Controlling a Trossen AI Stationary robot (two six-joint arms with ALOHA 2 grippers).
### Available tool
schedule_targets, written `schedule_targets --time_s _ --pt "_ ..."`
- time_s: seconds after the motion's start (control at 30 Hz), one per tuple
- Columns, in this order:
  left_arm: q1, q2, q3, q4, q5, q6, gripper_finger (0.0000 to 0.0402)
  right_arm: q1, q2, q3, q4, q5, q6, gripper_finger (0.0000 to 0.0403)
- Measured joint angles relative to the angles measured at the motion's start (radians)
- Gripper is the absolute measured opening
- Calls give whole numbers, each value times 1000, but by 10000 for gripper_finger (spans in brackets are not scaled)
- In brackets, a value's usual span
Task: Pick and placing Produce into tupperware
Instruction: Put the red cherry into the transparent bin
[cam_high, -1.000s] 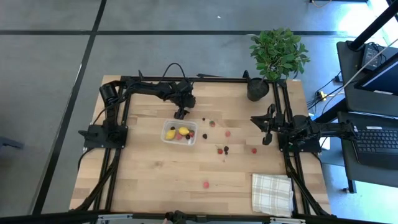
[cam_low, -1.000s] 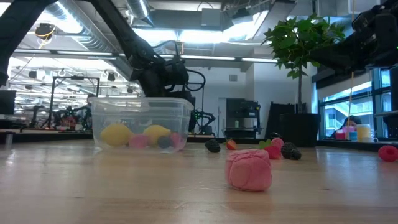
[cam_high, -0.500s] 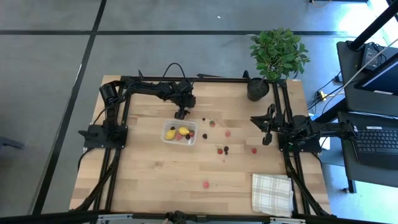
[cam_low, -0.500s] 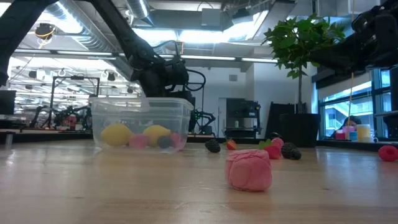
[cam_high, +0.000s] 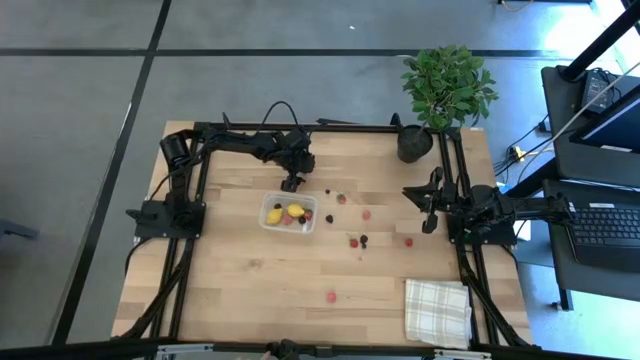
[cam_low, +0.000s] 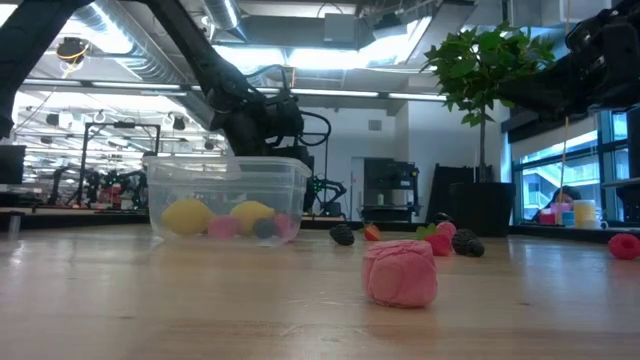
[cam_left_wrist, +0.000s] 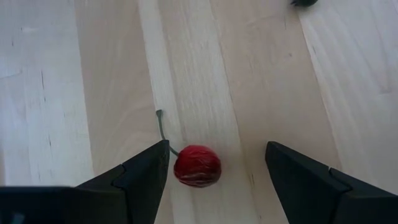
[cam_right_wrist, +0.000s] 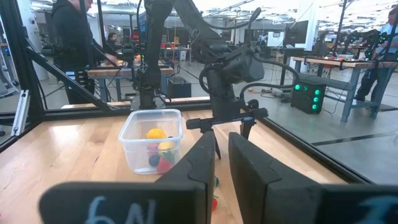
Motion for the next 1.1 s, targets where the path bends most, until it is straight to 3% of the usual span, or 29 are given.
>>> schedule_targets --time_s 1.1 --pt "-2 2 -1 6 -5 0 154 0 0 0 0 0 -2 51"
